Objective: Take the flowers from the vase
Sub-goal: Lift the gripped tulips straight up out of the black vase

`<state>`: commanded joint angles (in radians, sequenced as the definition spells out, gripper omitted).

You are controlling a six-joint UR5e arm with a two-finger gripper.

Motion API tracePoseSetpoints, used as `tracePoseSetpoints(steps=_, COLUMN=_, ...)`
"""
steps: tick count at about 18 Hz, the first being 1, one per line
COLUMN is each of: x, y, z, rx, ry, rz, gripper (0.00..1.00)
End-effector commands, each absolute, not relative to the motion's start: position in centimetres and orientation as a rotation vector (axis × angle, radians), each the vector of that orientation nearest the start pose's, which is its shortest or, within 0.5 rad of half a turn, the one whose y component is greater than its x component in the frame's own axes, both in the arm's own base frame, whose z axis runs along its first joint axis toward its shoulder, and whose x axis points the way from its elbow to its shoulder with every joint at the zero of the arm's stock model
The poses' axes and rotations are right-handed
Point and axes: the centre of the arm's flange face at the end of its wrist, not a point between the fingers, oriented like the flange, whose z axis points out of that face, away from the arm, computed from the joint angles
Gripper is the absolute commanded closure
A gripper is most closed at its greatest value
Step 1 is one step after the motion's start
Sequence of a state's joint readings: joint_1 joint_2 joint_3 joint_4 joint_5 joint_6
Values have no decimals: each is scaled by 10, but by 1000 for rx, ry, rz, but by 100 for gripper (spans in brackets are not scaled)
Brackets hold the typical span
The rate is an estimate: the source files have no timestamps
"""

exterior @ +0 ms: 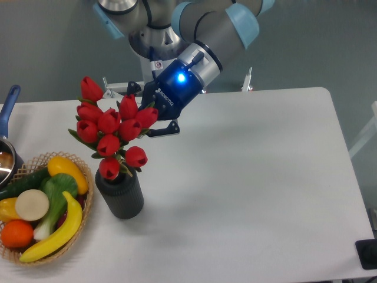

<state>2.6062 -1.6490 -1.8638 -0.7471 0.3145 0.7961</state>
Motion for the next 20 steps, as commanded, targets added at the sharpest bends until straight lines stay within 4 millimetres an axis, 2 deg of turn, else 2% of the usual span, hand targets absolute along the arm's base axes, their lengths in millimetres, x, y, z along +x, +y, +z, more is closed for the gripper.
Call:
tracePoseSetpoints(steps=9, x=-328, y=445, z=485, rx=-1870, ry=41, rz=-464, gripper=100)
tracePoseSetpoints(steps=13, x=-340, y=438, z=497, rx=-1867, ry=-6, rz=-456, gripper=100)
tracePoseSetpoints(steps=16, x=-351, y=431, z=497, rx=-1877, ry=-11, rz=-411, gripper=100)
tracePoseSetpoints(steps=18, x=-363, y=423, z=496, rx=-1925, ry=1, rz=-308, gripper=100)
tracePoseSetpoints(steps=20, x=-375, y=415, z=490, rx=-2072, ry=-10, rz=-120, gripper=100)
